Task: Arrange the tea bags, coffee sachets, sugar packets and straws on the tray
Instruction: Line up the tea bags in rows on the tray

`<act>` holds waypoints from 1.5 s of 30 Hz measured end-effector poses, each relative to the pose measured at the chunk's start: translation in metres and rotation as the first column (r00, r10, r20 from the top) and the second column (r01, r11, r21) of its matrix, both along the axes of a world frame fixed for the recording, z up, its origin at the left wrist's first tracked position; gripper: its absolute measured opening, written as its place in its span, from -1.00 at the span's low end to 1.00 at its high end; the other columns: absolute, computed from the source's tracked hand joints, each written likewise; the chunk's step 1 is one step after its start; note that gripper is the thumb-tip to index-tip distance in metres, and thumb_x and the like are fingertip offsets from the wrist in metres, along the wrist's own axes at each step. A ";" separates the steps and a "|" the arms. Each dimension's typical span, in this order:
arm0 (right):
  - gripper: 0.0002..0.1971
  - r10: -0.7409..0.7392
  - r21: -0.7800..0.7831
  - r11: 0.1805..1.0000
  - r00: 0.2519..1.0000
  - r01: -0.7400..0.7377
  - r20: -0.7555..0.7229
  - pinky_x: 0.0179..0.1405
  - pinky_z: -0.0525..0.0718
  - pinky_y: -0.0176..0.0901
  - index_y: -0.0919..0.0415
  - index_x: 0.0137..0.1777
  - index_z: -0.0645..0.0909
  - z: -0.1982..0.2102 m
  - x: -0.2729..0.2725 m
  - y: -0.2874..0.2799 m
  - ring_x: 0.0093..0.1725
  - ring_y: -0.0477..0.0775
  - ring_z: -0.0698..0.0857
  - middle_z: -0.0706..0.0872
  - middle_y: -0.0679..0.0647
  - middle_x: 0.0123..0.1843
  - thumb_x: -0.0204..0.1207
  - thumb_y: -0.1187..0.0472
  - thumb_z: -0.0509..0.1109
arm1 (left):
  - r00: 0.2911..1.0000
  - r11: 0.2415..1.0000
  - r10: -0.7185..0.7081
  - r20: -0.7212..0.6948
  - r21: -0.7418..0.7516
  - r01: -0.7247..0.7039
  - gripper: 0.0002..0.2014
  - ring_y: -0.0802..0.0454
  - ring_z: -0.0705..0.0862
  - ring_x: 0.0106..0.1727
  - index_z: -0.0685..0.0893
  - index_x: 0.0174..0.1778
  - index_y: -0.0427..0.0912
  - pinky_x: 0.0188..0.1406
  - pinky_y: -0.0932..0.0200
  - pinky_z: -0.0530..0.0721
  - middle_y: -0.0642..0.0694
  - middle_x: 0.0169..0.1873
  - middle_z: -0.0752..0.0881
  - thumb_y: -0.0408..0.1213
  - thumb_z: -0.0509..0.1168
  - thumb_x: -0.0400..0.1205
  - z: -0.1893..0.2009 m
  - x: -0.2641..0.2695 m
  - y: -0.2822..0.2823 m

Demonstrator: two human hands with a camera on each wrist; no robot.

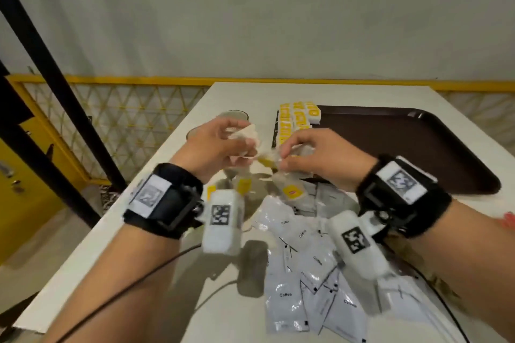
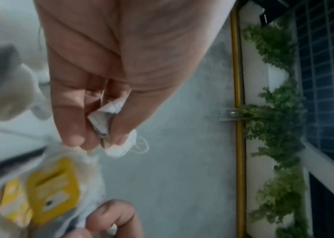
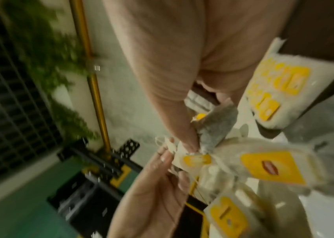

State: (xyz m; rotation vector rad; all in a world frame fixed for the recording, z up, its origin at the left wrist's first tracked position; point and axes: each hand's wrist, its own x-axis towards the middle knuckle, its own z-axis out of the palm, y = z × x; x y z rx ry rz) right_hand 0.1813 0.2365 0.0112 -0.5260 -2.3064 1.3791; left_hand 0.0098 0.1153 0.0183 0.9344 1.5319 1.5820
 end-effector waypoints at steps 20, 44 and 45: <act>-0.90 -0.268 0.161 0.956 0.954 0.246 0.132 -0.38 0.50 -0.62 0.10 -0.10 0.70 -0.041 0.088 0.002 -0.10 -0.16 0.67 0.70 -0.16 -0.04 0.44 0.15 0.54 | 0.985 0.999 -0.047 0.166 -0.012 0.050 -0.93 0.00 0.75 -0.42 0.54 -0.12 -0.33 -0.45 0.24 0.74 -0.29 -0.26 0.67 -0.55 0.23 0.64 -0.053 0.089 0.037; -0.71 -0.078 -0.028 0.997 0.958 0.073 -0.275 0.19 0.67 -0.14 -0.02 0.11 0.69 -0.040 0.083 -0.006 0.09 -0.09 0.74 0.67 0.07 0.27 0.50 0.36 0.46 | 0.842 0.925 -0.380 0.384 0.179 0.335 -0.85 0.03 0.70 -0.42 0.44 -0.18 -0.23 -0.46 0.23 0.70 -0.22 -0.42 0.67 -0.57 0.16 0.57 -0.044 0.097 0.031; -0.78 -0.091 -0.033 0.996 0.955 0.086 -0.281 0.16 0.67 -0.15 0.04 0.03 0.70 -0.041 0.083 -0.006 0.05 -0.09 0.74 0.71 0.07 0.19 0.50 0.38 0.46 | 0.845 0.921 -0.388 0.366 0.174 0.348 -0.87 0.03 0.71 -0.42 0.44 -0.18 -0.24 -0.45 0.24 0.70 -0.21 -0.42 0.68 -0.55 0.18 0.55 -0.045 0.098 0.030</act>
